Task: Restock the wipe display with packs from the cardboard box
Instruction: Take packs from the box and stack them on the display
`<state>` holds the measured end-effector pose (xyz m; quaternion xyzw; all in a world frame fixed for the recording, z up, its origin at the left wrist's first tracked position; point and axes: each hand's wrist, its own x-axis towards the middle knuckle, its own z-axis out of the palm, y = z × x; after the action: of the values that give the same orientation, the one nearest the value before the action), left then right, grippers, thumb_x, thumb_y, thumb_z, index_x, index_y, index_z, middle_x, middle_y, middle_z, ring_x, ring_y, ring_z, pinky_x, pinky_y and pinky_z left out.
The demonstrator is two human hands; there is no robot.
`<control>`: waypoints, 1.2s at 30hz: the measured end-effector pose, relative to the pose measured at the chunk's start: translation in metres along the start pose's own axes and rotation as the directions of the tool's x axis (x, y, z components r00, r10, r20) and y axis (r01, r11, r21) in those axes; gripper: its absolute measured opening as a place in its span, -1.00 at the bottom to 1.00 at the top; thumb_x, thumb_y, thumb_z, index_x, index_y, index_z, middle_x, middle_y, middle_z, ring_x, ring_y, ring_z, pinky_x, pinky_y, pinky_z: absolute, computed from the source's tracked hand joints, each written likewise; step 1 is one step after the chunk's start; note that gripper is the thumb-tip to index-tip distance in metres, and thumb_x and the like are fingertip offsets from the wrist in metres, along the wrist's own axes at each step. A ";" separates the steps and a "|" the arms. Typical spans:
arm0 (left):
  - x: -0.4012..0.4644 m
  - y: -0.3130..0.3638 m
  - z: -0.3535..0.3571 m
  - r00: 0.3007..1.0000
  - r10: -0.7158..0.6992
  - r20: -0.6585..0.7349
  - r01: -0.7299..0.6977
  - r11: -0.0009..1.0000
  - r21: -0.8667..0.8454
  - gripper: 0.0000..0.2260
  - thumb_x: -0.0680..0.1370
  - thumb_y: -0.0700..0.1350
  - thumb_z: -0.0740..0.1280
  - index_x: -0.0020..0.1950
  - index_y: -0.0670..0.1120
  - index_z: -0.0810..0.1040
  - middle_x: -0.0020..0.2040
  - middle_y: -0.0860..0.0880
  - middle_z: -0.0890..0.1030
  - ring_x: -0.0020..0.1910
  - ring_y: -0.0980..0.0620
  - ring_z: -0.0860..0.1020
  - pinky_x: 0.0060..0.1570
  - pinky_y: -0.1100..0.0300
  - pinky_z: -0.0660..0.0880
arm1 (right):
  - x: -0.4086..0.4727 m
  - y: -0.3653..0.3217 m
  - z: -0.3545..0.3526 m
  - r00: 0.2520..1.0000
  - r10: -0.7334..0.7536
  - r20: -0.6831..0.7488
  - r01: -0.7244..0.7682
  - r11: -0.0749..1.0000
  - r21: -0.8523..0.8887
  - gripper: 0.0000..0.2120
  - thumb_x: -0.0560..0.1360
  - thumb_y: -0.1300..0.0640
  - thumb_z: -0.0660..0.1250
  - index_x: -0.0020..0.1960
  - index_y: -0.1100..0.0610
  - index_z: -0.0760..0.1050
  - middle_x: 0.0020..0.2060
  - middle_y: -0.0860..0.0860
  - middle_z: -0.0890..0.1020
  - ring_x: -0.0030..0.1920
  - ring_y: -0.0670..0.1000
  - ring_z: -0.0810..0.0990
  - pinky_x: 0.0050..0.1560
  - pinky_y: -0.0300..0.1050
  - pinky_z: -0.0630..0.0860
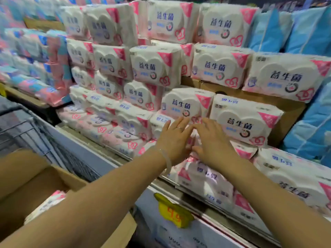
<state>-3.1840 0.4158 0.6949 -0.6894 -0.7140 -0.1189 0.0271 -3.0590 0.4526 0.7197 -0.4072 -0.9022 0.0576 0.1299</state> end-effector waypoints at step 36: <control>-0.376 -0.491 0.215 0.222 -0.632 0.743 0.959 0.280 -0.048 -0.09 0.29 0.29 0.31 0.53 0.01 0.03 0.51 -0.07 0.16 0.49 -0.14 0.12 0.46 -0.04 0.15 | 0.091 -0.392 0.474 0.569 -0.134 0.811 0.109 0.990 0.088 -0.12 0.32 -0.13 0.48 0.48 0.09 0.13 0.45 0.18 0.20 0.47 0.20 0.14 0.44 0.05 0.21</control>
<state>-3.6259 0.0822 0.3449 -0.1666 -0.8754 -0.0735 -0.4478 -3.5320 0.2623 0.3645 -0.2704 -0.8858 0.2416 -0.2895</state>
